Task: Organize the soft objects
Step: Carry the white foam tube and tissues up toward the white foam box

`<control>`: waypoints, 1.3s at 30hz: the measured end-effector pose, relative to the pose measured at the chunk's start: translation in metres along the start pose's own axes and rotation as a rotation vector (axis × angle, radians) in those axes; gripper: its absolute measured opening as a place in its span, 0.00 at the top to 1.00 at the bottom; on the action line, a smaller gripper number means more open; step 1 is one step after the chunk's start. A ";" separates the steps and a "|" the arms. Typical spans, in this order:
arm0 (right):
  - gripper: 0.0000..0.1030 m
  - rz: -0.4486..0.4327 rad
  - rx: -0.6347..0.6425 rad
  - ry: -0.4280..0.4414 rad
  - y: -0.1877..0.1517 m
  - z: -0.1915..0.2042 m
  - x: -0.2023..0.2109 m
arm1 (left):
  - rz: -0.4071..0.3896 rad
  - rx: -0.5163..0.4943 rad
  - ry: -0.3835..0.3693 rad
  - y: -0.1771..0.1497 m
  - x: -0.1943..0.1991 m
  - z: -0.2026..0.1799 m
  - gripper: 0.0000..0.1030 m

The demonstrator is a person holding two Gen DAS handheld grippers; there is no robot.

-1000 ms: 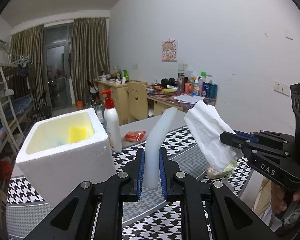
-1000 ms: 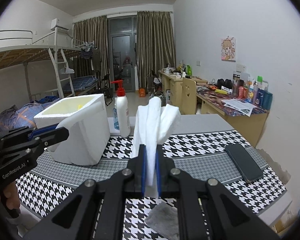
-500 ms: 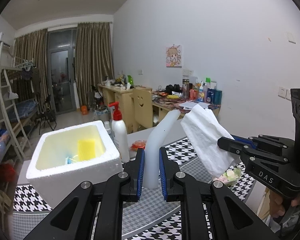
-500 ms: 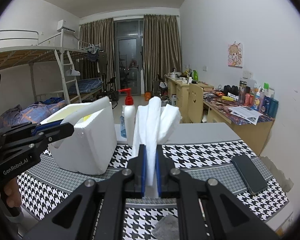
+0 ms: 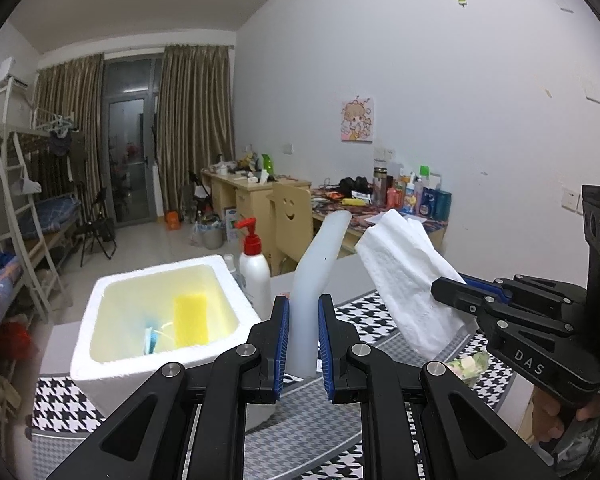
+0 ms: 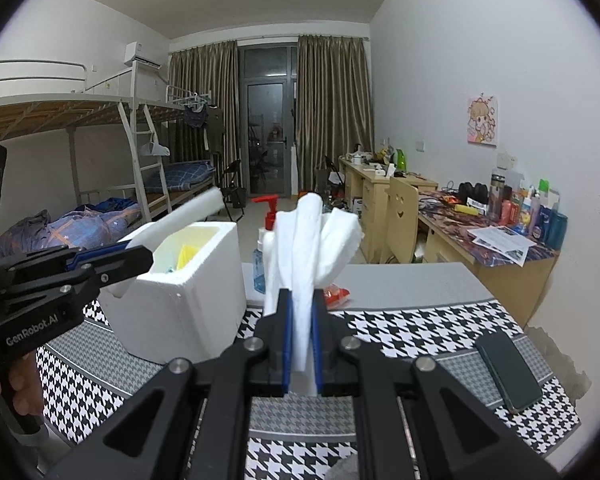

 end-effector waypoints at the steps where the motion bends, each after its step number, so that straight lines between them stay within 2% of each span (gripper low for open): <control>1: 0.89 -0.002 0.004 0.005 0.001 0.001 -0.001 | -0.002 0.004 0.004 0.001 0.000 0.002 0.85; 22: 0.89 0.005 0.058 0.083 0.033 0.021 -0.031 | -0.031 0.031 0.133 0.032 -0.013 0.034 0.85; 39: 0.89 0.021 0.074 0.151 0.057 0.033 -0.057 | -0.025 0.077 0.252 0.040 -0.029 0.066 0.85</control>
Point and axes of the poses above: each gripper's, at about its wrist camera, not at the fingertips, and x roughly against the way its jaws point, z to its left, y to its top, the point moved 4 cm from there along -x, roughly the way its jaws point, and after that the axes turned 12 degrees about y, right-handed, at the moved point
